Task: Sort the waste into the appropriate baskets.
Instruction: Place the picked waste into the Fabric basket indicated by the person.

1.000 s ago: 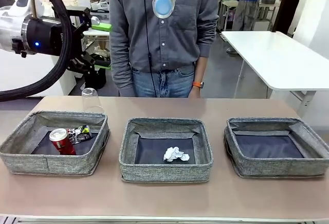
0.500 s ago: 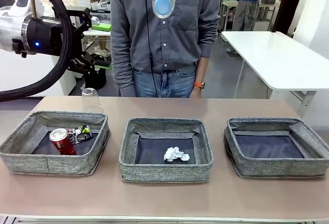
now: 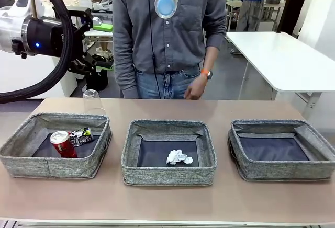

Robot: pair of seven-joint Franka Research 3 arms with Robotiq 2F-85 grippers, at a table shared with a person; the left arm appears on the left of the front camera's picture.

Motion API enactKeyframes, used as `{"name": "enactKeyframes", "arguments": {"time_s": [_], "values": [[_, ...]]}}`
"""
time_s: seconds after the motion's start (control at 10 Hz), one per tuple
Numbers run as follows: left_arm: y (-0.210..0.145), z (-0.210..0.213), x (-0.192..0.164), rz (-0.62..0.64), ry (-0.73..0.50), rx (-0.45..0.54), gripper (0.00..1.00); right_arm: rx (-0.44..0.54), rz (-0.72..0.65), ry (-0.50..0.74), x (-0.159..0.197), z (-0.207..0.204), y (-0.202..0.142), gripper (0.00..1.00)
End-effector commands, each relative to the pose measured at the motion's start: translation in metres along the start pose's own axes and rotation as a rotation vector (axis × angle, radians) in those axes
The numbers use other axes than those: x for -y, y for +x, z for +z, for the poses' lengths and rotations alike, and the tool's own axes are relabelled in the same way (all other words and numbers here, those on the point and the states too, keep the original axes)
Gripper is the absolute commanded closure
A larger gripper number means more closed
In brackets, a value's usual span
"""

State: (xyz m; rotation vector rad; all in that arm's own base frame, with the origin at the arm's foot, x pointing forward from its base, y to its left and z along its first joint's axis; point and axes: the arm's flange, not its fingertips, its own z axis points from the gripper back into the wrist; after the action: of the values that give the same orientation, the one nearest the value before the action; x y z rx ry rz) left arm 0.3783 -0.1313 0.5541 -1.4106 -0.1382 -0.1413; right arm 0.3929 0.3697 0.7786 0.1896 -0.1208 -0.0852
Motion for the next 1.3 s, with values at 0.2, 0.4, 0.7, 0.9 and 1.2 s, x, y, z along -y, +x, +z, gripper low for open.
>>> {"name": "enactKeyframes", "arguments": {"time_s": [0.2, 0.4, 0.7, 0.9, 1.2], "values": [[-0.0006, -0.0013, 0.0040, 0.012, -0.016, 0.008, 0.00, -0.007, 0.002, 0.005, 0.0013, 0.0061, -0.0007, 0.79], [-0.0006, -0.0013, 0.0040, 0.012, -0.016, 0.008, 0.00, -0.007, 0.002, 0.005, 0.0013, 0.0061, -0.0007, 0.79], [-0.0006, -0.0013, 0.0040, 0.012, -0.016, 0.008, 0.00, -0.007, 0.002, 0.005, 0.0013, 0.0061, -0.0007, 0.79], [-0.0006, -0.0013, 0.0040, 0.012, -0.016, 0.008, 0.00, -0.007, 0.002, 0.005, 0.0013, 0.0061, -0.0007, 0.79], [-0.0006, -0.0013, 0.0040, 0.012, -0.016, 0.008, 0.00, -0.007, 0.002, 0.005, 0.0013, 0.0061, -0.0007, 0.79]]}}
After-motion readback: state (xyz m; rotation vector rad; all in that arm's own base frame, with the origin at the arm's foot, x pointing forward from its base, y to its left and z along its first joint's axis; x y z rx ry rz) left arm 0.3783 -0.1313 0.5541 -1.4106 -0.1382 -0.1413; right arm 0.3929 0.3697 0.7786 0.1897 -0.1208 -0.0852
